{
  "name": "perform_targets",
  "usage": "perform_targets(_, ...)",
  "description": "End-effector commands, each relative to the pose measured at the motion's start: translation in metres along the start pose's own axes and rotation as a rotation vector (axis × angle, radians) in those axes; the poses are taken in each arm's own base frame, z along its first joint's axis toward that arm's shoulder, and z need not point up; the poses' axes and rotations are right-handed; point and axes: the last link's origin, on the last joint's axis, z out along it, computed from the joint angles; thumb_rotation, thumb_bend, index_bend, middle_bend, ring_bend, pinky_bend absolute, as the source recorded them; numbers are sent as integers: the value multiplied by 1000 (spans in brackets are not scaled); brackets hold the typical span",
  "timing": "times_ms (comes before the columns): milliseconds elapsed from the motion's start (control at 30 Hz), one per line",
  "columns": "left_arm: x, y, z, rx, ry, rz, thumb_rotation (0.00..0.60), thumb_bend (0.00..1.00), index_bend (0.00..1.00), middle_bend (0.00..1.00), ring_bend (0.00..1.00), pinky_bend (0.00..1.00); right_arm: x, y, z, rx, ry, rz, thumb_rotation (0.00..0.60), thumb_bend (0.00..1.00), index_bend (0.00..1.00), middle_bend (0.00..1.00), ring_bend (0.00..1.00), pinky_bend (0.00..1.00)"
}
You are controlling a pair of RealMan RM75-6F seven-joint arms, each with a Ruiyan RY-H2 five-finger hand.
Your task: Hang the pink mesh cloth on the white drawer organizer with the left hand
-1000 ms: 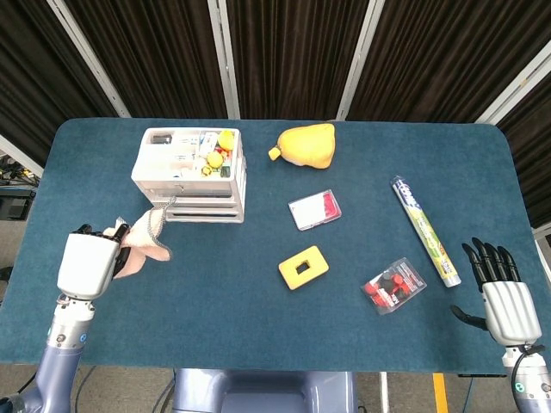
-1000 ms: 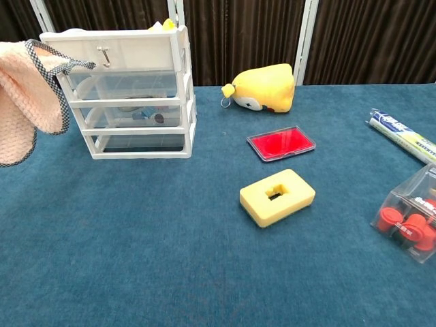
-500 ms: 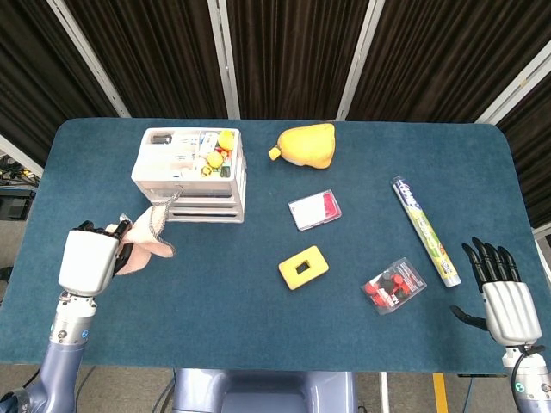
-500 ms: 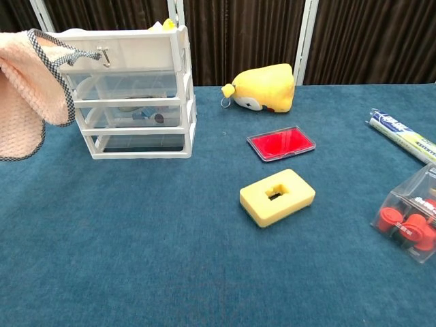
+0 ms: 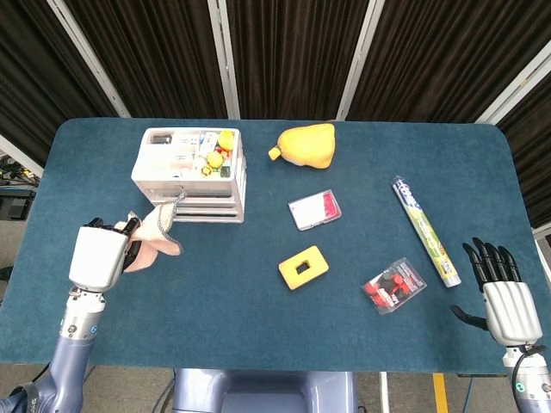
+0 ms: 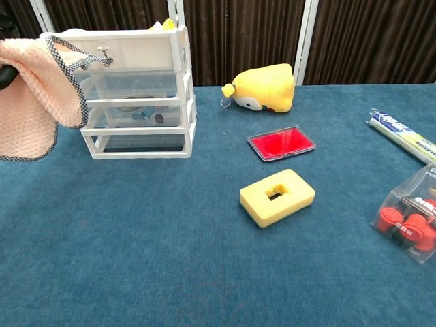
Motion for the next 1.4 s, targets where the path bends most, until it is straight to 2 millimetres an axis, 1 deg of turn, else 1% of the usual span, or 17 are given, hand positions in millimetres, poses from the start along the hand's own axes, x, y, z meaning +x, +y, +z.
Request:
perform_targets(33,-1,0,1,3,0,0,600,789,976,1000,950,760,0,0,0,0,0,-1,600,0,0,0,0,0)
perform_targets(833,-1,-6,-4,10,8,-10,600,789,977,1000,951,760,0,0,0,-1,2,-2,600,0,0,0,0,0)
perform_targets(1400,-10,-11,-5,13,-10,6,600,790,977,1000,951,760,0,0,0,-1,6,-1,600,0,0,0,0,0)
